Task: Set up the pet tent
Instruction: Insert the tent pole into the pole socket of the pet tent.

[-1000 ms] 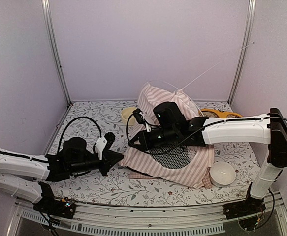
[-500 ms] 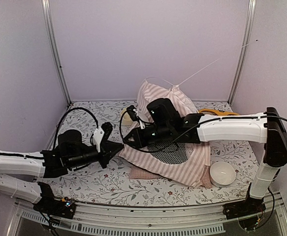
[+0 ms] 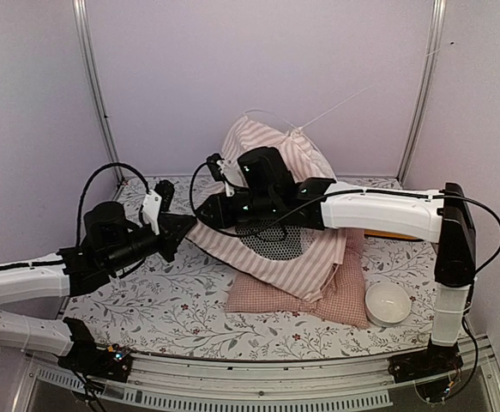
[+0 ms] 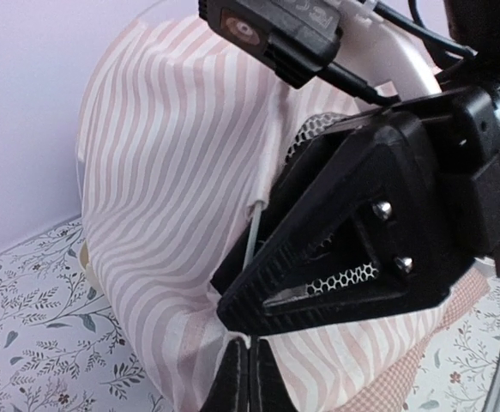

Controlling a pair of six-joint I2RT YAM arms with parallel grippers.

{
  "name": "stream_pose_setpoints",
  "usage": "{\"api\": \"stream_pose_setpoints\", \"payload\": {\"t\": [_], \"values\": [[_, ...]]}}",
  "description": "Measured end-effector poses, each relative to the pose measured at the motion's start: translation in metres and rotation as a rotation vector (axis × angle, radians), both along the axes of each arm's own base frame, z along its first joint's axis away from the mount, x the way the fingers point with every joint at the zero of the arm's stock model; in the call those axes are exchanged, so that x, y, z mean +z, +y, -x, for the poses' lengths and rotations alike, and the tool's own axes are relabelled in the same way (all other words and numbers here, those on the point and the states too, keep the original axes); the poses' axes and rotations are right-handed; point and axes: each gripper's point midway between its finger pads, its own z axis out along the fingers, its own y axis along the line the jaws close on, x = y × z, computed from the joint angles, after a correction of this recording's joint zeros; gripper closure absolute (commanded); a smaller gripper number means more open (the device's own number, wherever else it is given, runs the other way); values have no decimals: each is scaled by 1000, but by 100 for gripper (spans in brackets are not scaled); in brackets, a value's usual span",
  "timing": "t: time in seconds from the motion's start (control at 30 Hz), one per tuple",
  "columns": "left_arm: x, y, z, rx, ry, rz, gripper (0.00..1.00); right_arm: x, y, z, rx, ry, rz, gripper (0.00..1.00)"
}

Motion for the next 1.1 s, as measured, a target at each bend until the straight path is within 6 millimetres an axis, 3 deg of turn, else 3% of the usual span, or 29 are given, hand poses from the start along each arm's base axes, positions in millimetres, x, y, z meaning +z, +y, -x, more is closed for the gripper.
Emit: {"api": "stream_pose_setpoints", "payload": {"t": [0.3, 0.4, 0.53, 0.8, 0.97, 1.1], "values": [[-40, 2, 0, 9, 70, -14, 100, -53, -15, 8, 0, 83, 96, 40], [-44, 1, 0, 9, 82, -11, 100, -58, -23, 17, 9, 98, 107, 37], [-41, 1, -1, 12, 76, 8, 100, -39, -33, 25, 7, 95, 87, 35], [-40, 1, -1, 12, 78, 16, 100, 17, -54, 27, -11, 53, 9, 32], [-40, 1, -1, 11, 80, 19, 100, 48, -87, 6, -64, 32, -24, 30], [-40, 1, 0, 10, 80, 19, 100, 71, -127, -21, -146, 0, -36, 28]]}}
